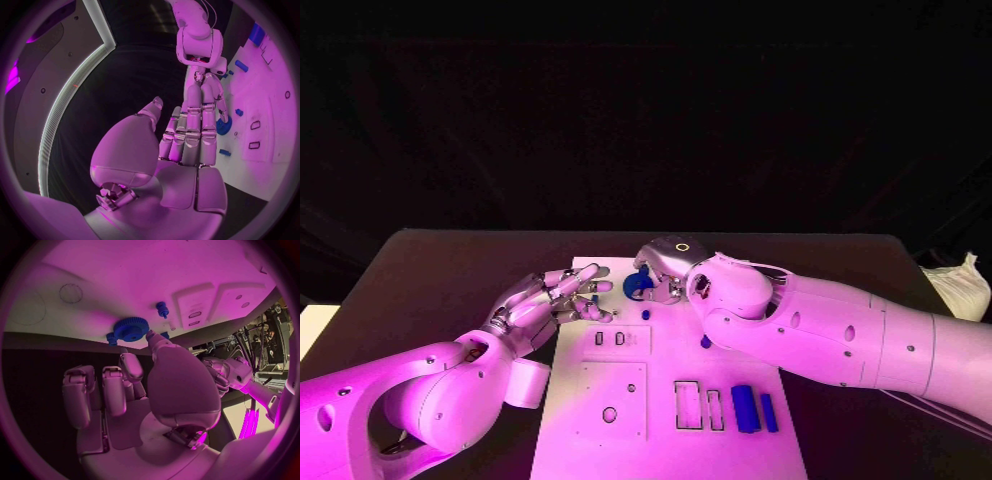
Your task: Assemble the parts on the task board
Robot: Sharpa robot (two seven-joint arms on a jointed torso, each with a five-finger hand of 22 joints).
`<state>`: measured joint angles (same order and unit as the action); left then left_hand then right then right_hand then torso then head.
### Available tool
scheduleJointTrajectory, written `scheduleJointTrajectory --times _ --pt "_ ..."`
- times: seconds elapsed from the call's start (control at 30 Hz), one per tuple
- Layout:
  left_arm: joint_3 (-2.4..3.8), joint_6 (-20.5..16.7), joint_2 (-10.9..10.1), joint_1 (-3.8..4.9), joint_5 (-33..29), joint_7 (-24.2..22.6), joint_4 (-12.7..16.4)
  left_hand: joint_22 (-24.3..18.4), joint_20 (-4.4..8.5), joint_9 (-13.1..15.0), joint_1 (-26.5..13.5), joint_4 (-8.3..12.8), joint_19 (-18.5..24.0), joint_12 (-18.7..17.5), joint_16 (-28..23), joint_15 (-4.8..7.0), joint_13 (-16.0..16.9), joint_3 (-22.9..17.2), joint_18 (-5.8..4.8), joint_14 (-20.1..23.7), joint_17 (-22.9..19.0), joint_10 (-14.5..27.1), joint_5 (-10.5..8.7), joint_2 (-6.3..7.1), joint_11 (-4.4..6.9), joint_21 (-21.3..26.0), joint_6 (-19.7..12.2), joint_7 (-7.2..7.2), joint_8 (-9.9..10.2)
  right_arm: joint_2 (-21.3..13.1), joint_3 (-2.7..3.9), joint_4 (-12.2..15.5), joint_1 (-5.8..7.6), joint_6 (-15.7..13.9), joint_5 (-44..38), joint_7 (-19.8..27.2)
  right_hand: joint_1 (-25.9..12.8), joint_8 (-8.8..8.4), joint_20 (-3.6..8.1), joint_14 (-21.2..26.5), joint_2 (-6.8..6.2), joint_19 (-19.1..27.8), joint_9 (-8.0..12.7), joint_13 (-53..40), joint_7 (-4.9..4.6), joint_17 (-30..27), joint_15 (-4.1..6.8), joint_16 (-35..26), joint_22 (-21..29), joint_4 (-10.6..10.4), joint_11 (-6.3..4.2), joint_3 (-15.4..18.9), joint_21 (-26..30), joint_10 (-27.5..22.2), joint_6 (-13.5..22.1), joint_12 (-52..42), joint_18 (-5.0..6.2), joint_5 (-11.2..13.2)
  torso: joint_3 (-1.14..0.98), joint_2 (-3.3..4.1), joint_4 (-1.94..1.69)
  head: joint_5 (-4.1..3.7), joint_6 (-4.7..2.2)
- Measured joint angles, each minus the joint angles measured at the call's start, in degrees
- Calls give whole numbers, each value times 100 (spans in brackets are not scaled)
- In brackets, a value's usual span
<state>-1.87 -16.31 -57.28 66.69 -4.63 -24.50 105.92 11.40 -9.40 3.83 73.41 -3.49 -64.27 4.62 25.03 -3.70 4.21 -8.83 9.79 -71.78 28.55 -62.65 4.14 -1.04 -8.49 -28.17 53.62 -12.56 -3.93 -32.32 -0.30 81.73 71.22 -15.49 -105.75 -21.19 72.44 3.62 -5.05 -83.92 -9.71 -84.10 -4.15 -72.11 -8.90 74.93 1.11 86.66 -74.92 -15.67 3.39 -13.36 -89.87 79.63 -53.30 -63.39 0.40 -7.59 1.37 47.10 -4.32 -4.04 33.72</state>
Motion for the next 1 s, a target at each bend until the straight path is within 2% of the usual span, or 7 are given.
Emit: scheduleJointTrajectory --times 0.27,0.3,0.47,0.57,0.7,0.83,1.0 --pt "0 5 -2 0 0 5 1 0 0 0 0 0 0 0 0 0 0 0 0 0 0 0 0 0 0 0 0 0 0 -8 -4 24 0 65 16 1 0 0 -1 0 0 -1 -5 -30 2 -1 0 0 0 -48 0 -16 0 0 -2 -6 0 30 3 1 -2 6 10" --pt "0 6 -3 0 0 5 1 0 0 0 0 0 0 0 0 0 0 0 -1 0 -1 0 0 0 0 0 0 0 0 -28 -4 43 -1 50 18 4 0 17 -1 0 0 0 -13 -53 28 -1 0 0 0 -55 0 -23 0 0 -37 -46 0 30 4 1 -2 7 10" --pt "0 10 -6 0 0 8 -1 0 0 0 0 0 0 0 0 0 0 0 0 0 -1 0 0 0 0 0 0 0 0 -302 -4 245 -20 -246 46 54 0 57 -1 0 0 0 -37 -118 61 -1 0 0 1 -56 -32 -23 0 33 -167 -128 0 -104 4 -2 1 1 4" --pt "0 13 -12 0 0 9 -2 0 0 0 0 0 0 0 0 0 0 0 0 0 -1 0 0 0 0 0 0 0 0 -613 11 445 -34 -544 124 131 23 57 0 0 22 0 -37 -136 59 -1 1 0 1 -55 -16 -23 0 49 -205 -149 0 -106 4 -3 10 -1 -5" --pt "0 16 -28 1 0 10 -5 0 0 0 0 0 0 0 0 0 0 0 0 0 -1 2 0 0 2 0 0 0 0 -1349 39 800 -19 -932 548 442 126 57 0 0 84 -1 -36 -163 59 -1 1 0 1 12 -10 -91 0 55 -205 -172 0 -140 4 -9 27 -10 -29" --pt "-1 19 -38 1 0 10 -16 0 0 0 0 0 0 0 0 0 -5 0 0 0 9 21 0 0 21 0 0 0 0 -1941 48 952 5 -1033 1209 877 349 57 0 0 35 -1 -36 -171 59 -2 1 0 1 151 -10 -130 0 54 -205 -172 0 -141 5 -20 65 -15 -57" --pt "-1 24 -30 0 0 10 -56 0 21 0 0 42 21 0 0 21 -4 -10 0 21 18 21 0 0 21 0 0 0 0 -2425 49 977 -5 -1039 1840 1443 486 33 -1 0 -78 -1 -22 -179 59 -2 1 0 -3 281 -10 -103 0 55 -205 -172 0 -140 -5 -30 126 -5 -80"
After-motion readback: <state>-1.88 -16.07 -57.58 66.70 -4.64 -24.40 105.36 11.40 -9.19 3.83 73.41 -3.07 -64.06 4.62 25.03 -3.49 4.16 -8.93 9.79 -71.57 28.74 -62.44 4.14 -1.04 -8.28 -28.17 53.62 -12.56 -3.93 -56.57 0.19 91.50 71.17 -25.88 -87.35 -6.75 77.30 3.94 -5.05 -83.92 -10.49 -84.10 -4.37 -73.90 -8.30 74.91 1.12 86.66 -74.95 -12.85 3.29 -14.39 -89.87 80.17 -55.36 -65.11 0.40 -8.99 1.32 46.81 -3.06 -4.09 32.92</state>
